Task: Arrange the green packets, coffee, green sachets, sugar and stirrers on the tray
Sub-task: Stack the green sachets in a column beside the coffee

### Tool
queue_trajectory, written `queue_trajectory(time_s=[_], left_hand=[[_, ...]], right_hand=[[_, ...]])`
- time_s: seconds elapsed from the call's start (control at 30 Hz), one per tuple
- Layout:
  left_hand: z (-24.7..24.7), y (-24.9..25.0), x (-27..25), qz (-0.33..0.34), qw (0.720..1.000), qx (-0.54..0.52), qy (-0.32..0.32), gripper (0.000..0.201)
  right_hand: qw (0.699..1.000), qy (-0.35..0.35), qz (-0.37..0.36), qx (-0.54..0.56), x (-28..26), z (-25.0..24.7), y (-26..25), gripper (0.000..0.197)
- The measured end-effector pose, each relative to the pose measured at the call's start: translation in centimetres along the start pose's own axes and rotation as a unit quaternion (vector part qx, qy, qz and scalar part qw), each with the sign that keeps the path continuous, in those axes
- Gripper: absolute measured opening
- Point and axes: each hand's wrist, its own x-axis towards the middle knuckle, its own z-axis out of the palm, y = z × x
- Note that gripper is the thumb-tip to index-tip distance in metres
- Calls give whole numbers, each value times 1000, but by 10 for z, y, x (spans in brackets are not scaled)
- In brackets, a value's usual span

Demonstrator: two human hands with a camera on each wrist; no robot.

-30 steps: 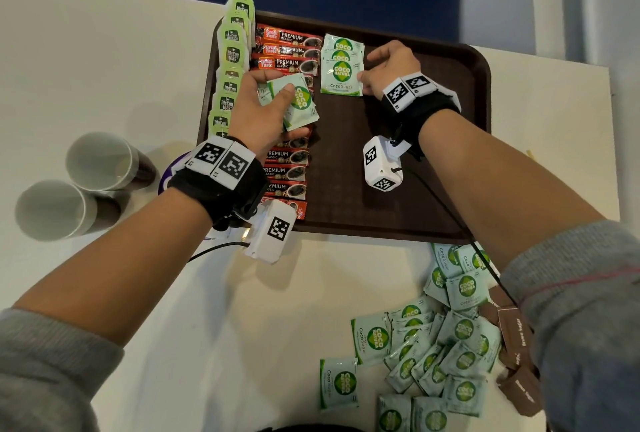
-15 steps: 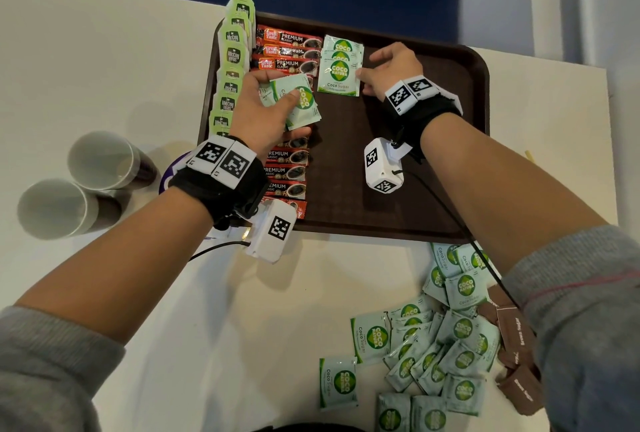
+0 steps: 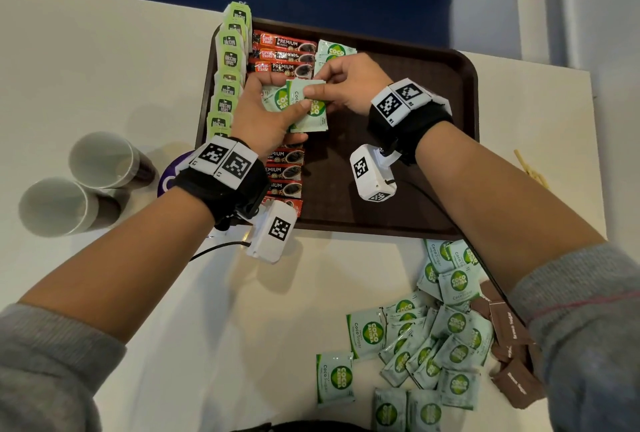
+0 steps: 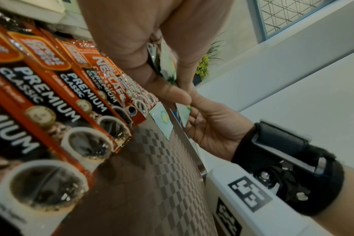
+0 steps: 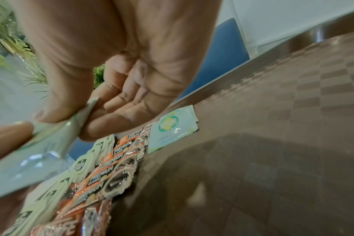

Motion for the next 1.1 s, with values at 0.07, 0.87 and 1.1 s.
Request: queue_trajectory(time_s=[0.07, 0.87, 1.1], left_hand=[[0, 0, 0, -5, 1000, -5, 5, 29], [2, 1, -3, 8, 999, -31, -4, 29], [1, -3, 1, 0, 1000, -12, 4, 32]], right_hand=[[1000, 7, -12, -11, -1, -2, -2, 10], [998, -61, 34, -9, -10, -17, 8, 19], [997, 62, 10, 49, -1, -25, 20, 17]])
